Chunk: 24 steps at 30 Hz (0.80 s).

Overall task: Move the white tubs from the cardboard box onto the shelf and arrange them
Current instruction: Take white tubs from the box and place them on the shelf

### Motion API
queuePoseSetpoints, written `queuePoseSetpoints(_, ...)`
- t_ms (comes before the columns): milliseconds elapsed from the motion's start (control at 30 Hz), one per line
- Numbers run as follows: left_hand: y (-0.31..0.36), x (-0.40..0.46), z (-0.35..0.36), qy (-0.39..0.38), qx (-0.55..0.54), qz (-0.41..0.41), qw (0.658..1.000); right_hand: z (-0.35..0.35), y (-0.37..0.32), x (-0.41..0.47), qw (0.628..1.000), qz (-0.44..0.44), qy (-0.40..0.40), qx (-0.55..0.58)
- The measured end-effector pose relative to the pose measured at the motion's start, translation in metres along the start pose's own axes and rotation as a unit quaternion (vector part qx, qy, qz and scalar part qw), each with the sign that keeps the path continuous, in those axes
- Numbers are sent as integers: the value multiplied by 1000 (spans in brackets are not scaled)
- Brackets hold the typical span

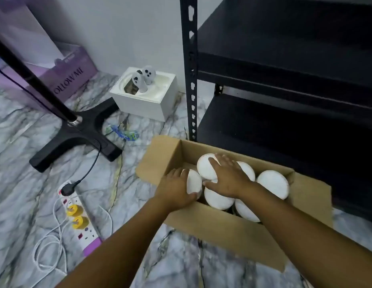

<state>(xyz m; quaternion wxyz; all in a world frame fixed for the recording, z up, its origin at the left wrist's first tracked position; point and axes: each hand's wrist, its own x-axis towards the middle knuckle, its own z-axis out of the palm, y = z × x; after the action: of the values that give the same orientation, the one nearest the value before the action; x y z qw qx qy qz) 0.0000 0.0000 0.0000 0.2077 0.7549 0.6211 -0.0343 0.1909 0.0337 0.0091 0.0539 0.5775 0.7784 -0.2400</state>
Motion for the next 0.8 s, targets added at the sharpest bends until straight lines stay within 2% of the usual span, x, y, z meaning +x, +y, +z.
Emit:
queuePoseSetpoints(133,-5,11,24,-1,32,-29,999,18,2,14,999,-21,37,-27)
queuePoseSetpoints(233,-7,20,30,13,30,-35,999,33,5,22,997,12,62,-37)
queuePoseSetpoints(333,-10,26,31,-5,33,-52,998,42,5,32,995,43,87,-35)
queuePoseSetpoints(533,-6,28,32,-37,-49,-90,994,55,1,47,990,65,125,-3)
queuePoseSetpoints(667,-3,25,33,-3,-54,-76,996,57,2,47,987,56,151,18)
queuePoseSetpoints(800,-5,19,32,29,-70,-66,995,56,4,39,975,22,200,93)
